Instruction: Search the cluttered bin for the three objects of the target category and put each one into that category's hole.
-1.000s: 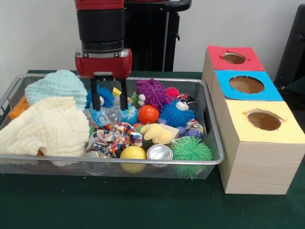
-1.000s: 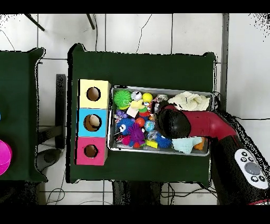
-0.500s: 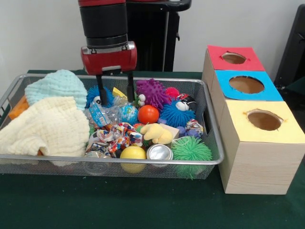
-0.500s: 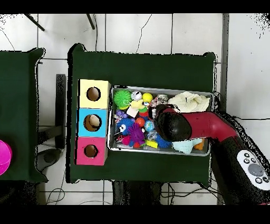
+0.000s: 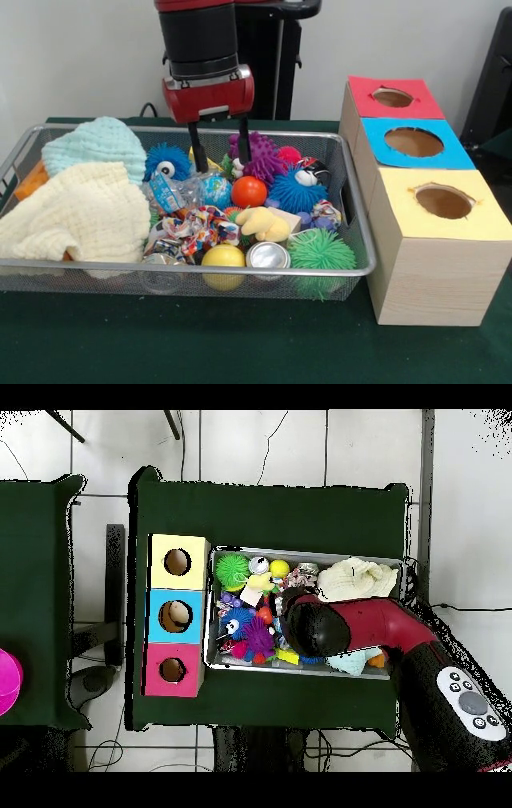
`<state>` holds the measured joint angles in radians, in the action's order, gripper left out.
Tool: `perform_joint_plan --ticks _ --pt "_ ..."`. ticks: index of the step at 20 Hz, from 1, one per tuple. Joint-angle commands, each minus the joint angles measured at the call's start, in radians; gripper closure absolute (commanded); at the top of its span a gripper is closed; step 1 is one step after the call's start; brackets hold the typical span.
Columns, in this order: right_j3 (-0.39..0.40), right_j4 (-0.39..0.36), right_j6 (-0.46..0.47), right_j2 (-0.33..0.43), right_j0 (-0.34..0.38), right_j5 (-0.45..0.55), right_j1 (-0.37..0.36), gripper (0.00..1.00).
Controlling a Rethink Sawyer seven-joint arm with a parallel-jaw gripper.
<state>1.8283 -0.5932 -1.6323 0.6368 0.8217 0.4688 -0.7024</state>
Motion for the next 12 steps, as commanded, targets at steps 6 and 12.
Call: perform_joint_plan --ticks 6,12 --pt "0.031 -0.137 0.107 -0.029 -0.059 0.062 0.023 0.00" --pt "-0.008 -0.184 0.061 -0.077 -0.101 0.044 0.079 0.00"
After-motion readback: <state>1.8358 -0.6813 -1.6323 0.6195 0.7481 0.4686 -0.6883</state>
